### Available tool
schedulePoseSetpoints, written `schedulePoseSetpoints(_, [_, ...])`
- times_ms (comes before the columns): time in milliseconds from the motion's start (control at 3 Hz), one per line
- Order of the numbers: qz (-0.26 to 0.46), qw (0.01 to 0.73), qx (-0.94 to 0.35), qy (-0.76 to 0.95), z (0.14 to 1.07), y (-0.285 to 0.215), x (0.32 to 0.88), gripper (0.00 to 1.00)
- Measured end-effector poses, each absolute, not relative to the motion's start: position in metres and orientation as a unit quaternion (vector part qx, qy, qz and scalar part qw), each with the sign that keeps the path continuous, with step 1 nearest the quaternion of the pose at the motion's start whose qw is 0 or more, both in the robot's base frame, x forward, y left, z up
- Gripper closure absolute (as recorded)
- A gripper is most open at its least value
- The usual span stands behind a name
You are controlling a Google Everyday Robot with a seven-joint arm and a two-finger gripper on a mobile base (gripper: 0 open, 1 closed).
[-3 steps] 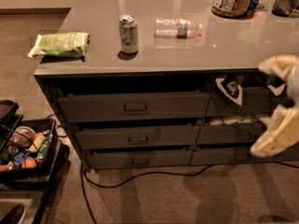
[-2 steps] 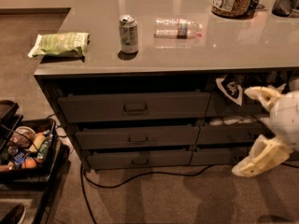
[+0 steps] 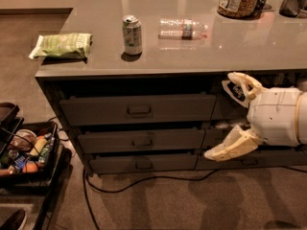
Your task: Open middle drawer
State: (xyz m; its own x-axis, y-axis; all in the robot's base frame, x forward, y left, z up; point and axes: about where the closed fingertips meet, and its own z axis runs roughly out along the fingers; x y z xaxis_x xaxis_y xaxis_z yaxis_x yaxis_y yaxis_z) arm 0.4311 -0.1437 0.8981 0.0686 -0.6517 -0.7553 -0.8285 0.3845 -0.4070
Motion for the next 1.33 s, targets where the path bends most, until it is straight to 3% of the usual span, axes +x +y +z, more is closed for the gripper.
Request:
schedulePoseSetpoints(667, [0.094,0.448,-0.564,0.687,0.885,-0.14,0.434,0.0])
schedulePoseSetpoints(1333, [0.124,0.392,-0.569,0.712,0.759,-0.13,0.449,0.0])
